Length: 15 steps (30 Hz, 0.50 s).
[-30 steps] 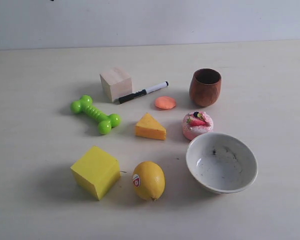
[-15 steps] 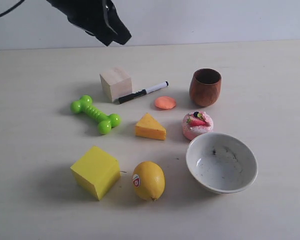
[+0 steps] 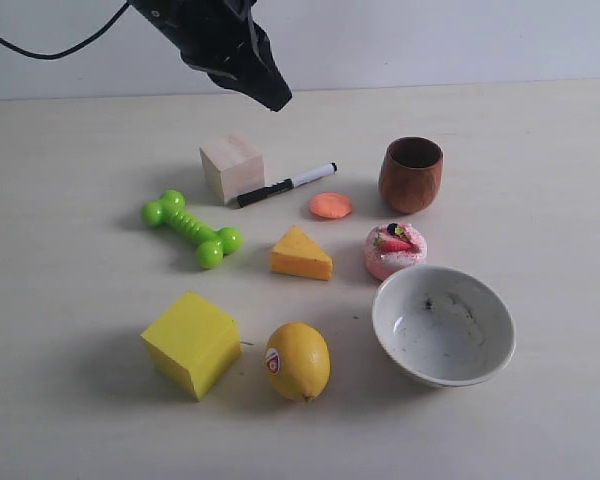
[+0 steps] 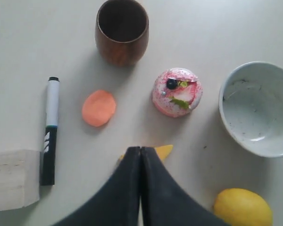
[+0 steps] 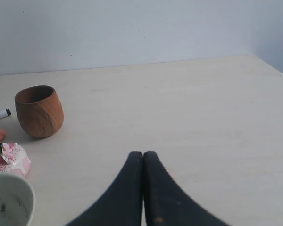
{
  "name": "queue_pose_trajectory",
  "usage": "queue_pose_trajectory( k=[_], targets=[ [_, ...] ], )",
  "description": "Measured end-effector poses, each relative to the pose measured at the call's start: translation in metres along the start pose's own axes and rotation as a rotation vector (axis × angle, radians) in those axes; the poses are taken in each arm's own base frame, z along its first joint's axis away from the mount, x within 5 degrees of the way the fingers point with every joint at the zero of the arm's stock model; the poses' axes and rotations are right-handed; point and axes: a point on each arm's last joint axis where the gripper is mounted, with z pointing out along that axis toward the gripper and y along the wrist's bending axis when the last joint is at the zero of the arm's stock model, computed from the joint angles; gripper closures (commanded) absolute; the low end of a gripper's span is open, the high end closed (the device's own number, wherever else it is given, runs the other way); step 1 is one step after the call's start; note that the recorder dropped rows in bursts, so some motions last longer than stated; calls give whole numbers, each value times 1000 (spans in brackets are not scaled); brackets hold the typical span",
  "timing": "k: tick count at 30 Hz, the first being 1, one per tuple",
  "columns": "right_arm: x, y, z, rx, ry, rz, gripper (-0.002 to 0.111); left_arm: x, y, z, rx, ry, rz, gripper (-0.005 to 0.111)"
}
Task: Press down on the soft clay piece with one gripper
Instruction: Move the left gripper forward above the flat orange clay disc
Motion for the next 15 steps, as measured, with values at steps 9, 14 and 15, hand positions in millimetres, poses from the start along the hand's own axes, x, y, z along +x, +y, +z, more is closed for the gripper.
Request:
queue_pose_trajectory(
  k=[9,14,15],
  targets=[
    [0,0,0,0,0,0,108,-15,-6,-1,76,-162,-105,107],
    [0,0,0,0,0,0,108,-19,2,11,7,-178,-87,107],
    [0,0,0,0,0,0,108,-18,1,18,-2,-148,-63,107]
  ],
)
